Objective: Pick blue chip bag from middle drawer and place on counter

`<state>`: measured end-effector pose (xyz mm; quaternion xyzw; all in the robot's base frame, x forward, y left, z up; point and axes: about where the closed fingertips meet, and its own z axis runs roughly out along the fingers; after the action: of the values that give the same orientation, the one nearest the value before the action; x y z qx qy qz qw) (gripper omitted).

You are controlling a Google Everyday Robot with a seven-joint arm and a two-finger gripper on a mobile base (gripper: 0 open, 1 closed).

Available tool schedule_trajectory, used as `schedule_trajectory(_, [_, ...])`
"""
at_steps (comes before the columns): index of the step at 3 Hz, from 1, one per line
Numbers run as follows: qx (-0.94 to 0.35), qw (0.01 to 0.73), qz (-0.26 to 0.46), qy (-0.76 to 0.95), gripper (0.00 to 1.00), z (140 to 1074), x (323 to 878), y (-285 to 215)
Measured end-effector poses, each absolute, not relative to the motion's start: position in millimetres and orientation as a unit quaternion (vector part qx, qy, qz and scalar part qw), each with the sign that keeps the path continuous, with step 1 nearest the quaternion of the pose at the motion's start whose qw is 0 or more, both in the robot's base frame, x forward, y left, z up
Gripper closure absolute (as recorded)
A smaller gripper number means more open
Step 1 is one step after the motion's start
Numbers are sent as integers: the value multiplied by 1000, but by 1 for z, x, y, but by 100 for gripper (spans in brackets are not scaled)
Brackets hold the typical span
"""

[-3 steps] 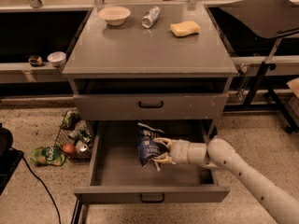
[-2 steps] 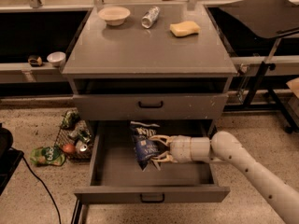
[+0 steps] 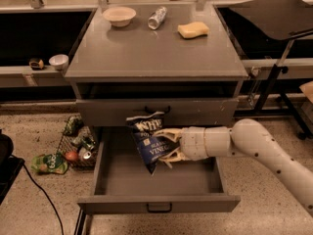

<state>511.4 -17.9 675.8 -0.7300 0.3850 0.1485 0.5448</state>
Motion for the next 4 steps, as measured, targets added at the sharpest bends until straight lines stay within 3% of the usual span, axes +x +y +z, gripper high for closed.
schedule_trajectory(1, [-752,535,95,374,100,717,518,-20])
schedule_trajectory(3, [-763,533,61,361,100,743,522,-30])
schedule_trajectory(4, [-783,523,-18,335,100,800,534,-64])
